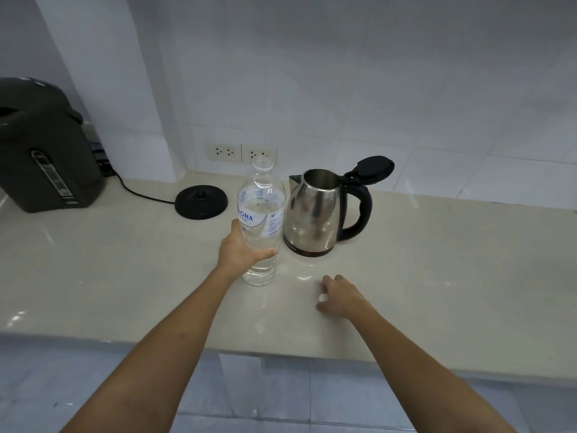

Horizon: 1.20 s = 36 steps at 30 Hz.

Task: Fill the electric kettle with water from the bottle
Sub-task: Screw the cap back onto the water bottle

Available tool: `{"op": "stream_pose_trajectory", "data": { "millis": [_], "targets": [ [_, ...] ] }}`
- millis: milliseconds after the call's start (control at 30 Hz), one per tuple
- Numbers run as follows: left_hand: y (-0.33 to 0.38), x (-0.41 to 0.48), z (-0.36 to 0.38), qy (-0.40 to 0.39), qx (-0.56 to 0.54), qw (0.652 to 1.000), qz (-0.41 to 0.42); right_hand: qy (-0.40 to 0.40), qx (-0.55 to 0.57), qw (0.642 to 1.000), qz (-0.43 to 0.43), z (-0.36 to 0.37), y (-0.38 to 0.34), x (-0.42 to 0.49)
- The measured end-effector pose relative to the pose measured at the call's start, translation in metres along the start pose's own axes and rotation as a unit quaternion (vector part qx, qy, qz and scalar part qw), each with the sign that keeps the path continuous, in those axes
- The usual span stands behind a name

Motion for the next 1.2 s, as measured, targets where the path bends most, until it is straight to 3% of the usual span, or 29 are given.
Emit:
{"op": "stream_pose_trajectory", "data": {
  "millis": [200,333,467,567,767,1067,1200],
  "targets": [
    [0.002,-0.001,-0.002,-0.001,0.018,1.000,0.004,0.020,0.049,0.998,-0.020,-0.021,-0.009,0.011],
    [0.002,-0.003,-0.002,-0.003,0.017,1.000,0.003,0.107,0.143,0.979,-0.097,-0.124,-0.057,0.014],
    [0.001,-0.004,0.000,-0.015,0.016,1.000,0.004,0.203,0.238,0.932,-0.183,-0.234,-0.107,-0.004],
    [-0.004,-0.006,0.001,-0.023,-0.001,1.000,-0.002,0.189,0.238,0.920,-0.248,-0.276,-0.142,-0.021],
    [-0.007,-0.008,0.004,-0.034,-0.017,0.999,-0.009,0.144,0.021,0.933,-0.328,-0.276,-0.187,-0.031],
    [-0.009,-0.008,0.002,-0.036,-0.005,0.999,0.001,0.140,-0.129,0.912,-0.363,-0.276,-0.212,-0.039],
    [-0.008,-0.007,0.002,-0.031,0.000,1.000,0.003,0.135,-0.119,0.918,-0.354,-0.276,-0.209,-0.036]
  ]
}}
Point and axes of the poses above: each hand's wrist, its own x-axis towards the middle knuckle, its own z-axis out of the palm, y = z × x, the point moved 6 cm from there along x, towards the middle knuckle, and after that the axes turned 8 degrees about y, right-handed, at the moved point
